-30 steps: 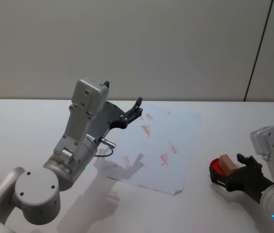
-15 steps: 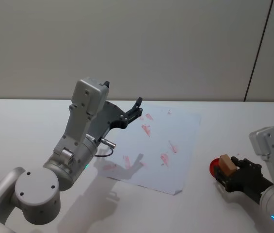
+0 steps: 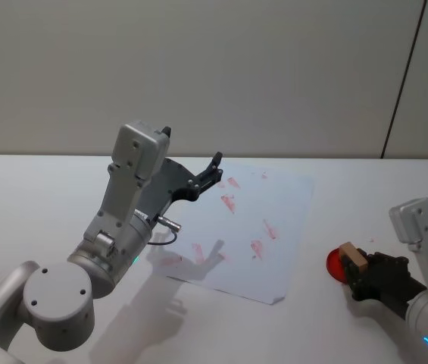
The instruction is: Use the one hand to pick up the stamp and affix it onto the A4 paper.
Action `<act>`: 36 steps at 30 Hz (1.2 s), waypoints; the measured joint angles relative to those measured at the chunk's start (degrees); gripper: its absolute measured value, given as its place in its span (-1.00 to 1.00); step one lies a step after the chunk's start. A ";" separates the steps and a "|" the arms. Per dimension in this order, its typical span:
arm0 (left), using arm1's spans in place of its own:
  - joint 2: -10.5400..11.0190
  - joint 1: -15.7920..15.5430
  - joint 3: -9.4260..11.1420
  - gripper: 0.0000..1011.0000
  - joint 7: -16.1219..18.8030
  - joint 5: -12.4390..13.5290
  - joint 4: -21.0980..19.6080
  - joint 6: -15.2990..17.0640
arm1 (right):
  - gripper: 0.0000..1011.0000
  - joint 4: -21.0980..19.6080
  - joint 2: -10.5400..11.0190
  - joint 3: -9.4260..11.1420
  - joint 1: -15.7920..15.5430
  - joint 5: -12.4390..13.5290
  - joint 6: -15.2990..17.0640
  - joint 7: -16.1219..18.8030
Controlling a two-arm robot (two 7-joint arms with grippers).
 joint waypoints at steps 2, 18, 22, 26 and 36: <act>0.00 0.00 0.00 0.98 0.00 0.00 0.00 0.00 | -0.56 0.01 0.00 0.00 0.00 0.00 0.00 0.00; 0.00 0.00 0.00 0.98 0.00 0.00 0.00 0.00 | -0.56 -0.76 -0.83 0.32 1.66 0.79 -3.94 0.32; 0.00 0.00 0.00 0.98 0.00 0.00 0.00 0.00 | -0.56 -0.76 -1.65 0.23 3.13 0.83 -5.17 1.26; 0.00 0.00 0.00 0.98 0.00 0.00 0.00 0.00 | -0.56 0.17 -2.70 -0.14 4.93 0.49 -5.90 2.40; 0.00 0.00 0.00 0.98 -0.01 0.00 0.00 0.00 | -0.56 6.26 -6.52 -2.21 10.75 -3.83 -5.47 5.06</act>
